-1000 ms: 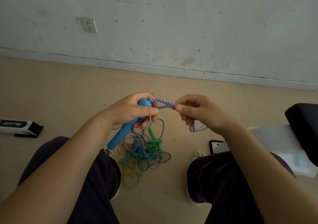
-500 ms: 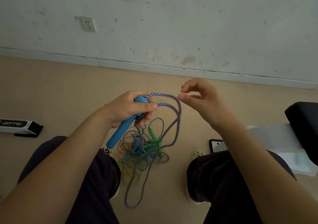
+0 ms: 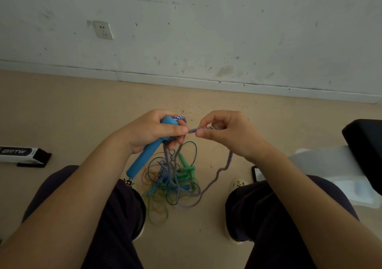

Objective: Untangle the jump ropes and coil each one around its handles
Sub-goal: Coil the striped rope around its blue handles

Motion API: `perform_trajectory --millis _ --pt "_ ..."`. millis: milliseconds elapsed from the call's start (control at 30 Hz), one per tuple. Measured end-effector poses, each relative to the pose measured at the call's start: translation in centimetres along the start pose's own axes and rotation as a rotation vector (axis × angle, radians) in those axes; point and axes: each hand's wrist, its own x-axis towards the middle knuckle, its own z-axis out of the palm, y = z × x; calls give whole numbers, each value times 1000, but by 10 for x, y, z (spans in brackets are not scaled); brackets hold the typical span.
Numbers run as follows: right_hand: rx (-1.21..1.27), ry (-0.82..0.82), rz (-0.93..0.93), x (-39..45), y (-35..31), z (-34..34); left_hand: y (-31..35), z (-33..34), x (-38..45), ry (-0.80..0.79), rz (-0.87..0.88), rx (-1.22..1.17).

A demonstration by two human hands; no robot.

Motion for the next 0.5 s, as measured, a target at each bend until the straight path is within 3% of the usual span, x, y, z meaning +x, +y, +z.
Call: perform_trajectory --millis 167,367,500 --pt "170 167 25 1 1 -20 6 -21 -10 117 2 81" --pt "209 -132 49 0 4 -1 -1 2 -6 119 32 29" --pt "119 -92 18 5 2 10 1 7 -3 65 5 56"
